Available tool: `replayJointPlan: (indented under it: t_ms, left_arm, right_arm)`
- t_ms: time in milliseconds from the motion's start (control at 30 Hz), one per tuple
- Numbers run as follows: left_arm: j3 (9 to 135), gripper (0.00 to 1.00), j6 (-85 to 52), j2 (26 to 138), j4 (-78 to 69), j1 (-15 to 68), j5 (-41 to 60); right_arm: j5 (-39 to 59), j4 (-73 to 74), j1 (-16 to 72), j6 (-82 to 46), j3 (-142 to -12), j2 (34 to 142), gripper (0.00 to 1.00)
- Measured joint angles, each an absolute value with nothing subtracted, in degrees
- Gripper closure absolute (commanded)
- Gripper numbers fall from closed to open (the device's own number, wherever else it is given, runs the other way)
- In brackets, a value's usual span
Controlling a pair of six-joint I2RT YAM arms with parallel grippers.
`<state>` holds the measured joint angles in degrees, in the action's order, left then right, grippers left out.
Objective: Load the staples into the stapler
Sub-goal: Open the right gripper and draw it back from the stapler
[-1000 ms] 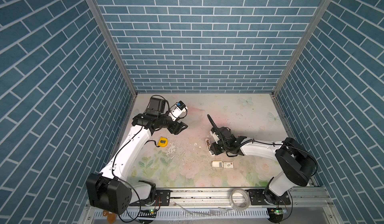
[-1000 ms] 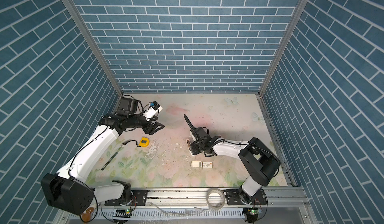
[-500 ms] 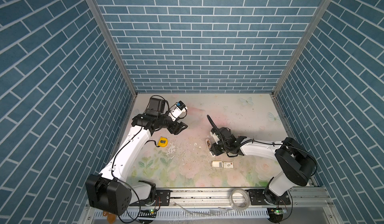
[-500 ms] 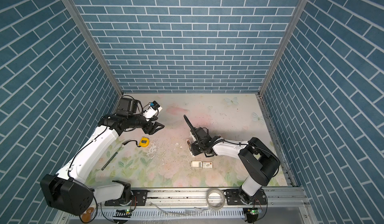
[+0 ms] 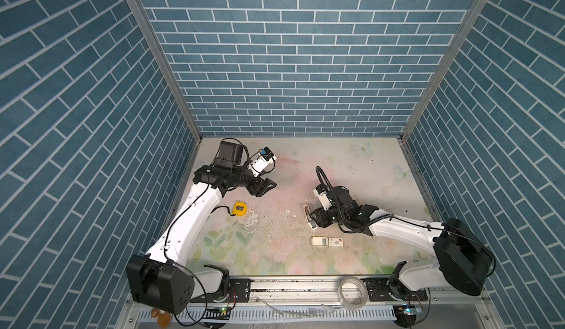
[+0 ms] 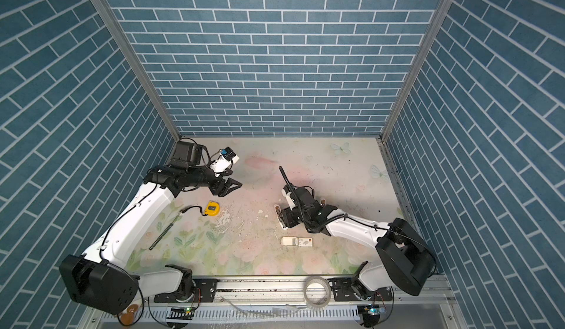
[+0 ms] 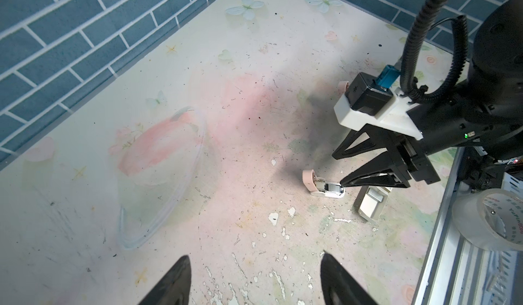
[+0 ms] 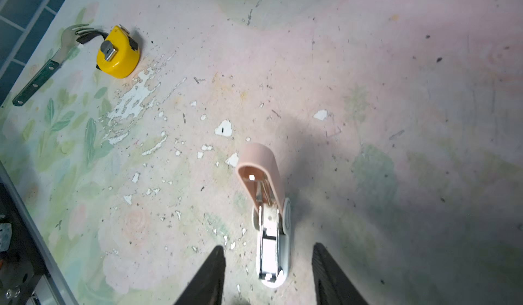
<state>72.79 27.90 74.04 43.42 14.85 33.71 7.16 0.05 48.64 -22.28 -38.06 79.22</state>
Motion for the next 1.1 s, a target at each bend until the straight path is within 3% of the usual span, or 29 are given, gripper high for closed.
replayJointPlan:
  t_ms: [200,367,500,1100]
  left_arm:
    - [73.6,0.27,28.9,75.6,43.9,14.9,35.8]
    - [73.6,0.26,29.0,76.1,43.9,14.9,36.3]
    - [73.3,0.27,29.1,76.1,43.6,14.9,36.3]
    - [72.0,0.27,28.8,76.1,41.2,14.9,36.3]
  right_arm:
    - [5.8,1.0,50.7,-22.8,-33.6,78.5,0.50]
    - [4.0,0.9,53.4,-24.3,-33.6,77.5,0.67]
    - [4.3,1.0,53.9,-26.1,-33.6,76.9,0.75]
    - [9.2,1.3,54.0,-30.3,-34.3,82.2,0.77]
